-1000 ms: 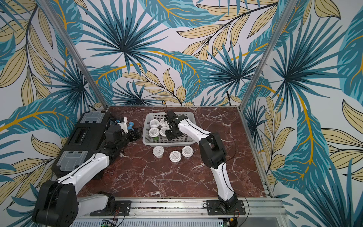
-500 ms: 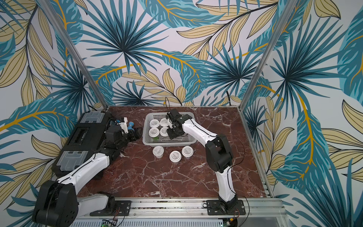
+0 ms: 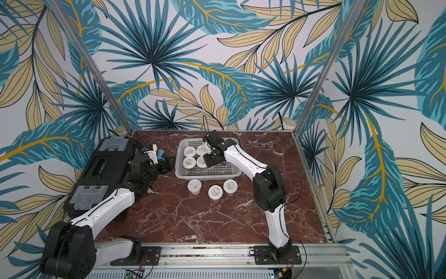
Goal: Put the yogurt in the basket
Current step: Place the yogurt in the basket.
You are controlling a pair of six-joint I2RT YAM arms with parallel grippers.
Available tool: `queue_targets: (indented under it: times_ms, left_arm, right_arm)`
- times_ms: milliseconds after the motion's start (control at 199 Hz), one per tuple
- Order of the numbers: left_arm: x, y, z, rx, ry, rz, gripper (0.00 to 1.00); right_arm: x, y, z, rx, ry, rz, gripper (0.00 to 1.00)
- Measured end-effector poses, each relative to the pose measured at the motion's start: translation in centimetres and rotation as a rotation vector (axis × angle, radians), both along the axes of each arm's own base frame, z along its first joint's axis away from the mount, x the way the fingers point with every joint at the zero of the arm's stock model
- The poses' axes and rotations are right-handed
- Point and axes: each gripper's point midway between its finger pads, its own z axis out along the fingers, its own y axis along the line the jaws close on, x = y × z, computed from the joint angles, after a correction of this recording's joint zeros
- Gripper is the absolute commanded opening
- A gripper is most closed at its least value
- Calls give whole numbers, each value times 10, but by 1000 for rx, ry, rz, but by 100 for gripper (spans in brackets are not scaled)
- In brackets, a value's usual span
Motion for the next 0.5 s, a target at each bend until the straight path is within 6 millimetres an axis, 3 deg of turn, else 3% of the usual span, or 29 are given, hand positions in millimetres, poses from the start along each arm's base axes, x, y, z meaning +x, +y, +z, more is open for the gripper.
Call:
queue_targets:
  times_ms: [216,503]
  left_arm:
    - [0,0,0,0,0,0,83]
    - [0,0,-1,1,1,-1,83]
  right_arm:
    - [1,0,-20,-20,34,-2,55]
    - [1,2,-19,-13,35,-3,55]
